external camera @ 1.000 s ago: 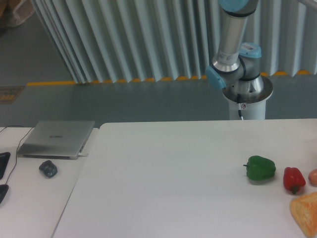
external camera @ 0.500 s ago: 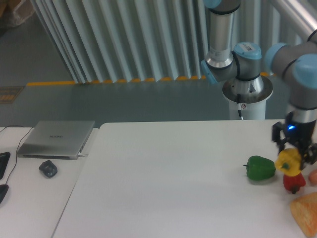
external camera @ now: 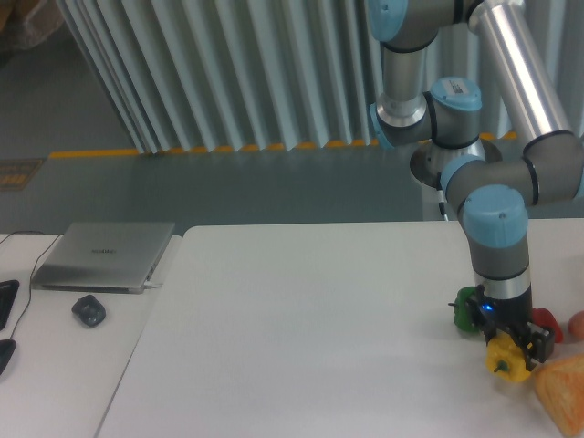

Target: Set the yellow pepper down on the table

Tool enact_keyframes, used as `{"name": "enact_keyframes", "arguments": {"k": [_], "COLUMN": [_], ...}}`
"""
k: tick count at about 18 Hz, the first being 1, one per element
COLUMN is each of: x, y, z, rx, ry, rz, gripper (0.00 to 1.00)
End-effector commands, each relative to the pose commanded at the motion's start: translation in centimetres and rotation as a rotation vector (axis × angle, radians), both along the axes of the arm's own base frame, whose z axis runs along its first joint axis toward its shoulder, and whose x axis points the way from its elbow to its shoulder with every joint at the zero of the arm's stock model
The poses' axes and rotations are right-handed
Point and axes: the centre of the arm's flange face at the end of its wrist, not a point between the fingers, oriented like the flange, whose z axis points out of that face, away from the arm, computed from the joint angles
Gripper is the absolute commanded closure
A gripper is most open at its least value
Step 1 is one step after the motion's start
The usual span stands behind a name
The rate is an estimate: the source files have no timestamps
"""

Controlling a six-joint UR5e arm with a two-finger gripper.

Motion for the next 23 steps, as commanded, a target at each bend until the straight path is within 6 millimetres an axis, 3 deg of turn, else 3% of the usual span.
{"name": "enact_keyframes", "arguments": {"k": [2, 8, 11, 13, 15, 17, 19, 23], "x": [0.1, -0.1, -2.3, -4.4, -7.4, -8.9, -9.6, -9.9], "y": [-0.1, -0.2, -1.8, -4.0, -9.5, -13.1, -14.4, -15.2], "z": [0.1, 2.5, 5.7, 7.9, 10.2, 12.5, 12.8, 12.4], "rx": [0.001, 0.032, 0.085, 0.141, 0.094, 0.046, 0.024, -0.016], "ry": [0.001, 0.024, 0.048, 0.021, -0.067, -0.049, -0.044, -0.070], "rz": [0.000, 0.002, 0.038, 0.044, -0.218, -0.488, -0.617, -0.680], "gripper": [0.00, 0.00, 0.00, 0.00, 0.00, 0.00, 0.00, 0.00]}}
